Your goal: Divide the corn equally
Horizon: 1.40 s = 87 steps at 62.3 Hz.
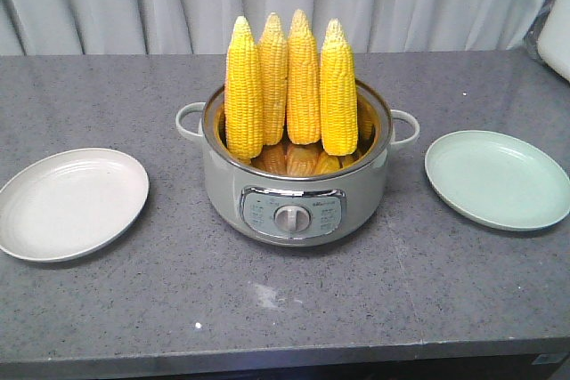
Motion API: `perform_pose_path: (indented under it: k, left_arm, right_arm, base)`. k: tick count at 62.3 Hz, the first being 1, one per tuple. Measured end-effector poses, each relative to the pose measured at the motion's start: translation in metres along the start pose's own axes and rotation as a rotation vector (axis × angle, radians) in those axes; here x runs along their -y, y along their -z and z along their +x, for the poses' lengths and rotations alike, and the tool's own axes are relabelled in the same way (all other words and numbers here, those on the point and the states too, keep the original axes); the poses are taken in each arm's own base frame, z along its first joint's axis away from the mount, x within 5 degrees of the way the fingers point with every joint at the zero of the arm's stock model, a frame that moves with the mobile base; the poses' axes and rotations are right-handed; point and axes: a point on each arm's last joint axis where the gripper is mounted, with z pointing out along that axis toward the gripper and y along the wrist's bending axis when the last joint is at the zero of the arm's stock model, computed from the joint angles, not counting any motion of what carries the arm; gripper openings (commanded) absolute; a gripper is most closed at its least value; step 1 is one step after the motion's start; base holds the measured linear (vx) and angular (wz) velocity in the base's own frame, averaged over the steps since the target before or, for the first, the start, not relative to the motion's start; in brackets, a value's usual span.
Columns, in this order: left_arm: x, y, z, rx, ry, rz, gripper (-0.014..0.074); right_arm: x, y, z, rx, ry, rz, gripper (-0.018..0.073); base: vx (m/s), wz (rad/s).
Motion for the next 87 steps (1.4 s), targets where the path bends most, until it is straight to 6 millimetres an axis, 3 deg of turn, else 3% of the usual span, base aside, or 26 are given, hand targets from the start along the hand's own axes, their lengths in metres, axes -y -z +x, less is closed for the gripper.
perform_pose_path:
  k: [87]
  left_arm:
    - [0.0, 0.0, 0.0, 0.0, 0.0, 0.0, -0.0006]
  right_arm:
    - [0.0, 0.0, 0.0, 0.0, 0.0, 0.0, -0.0004]
  base:
    - [0.01, 0.0]
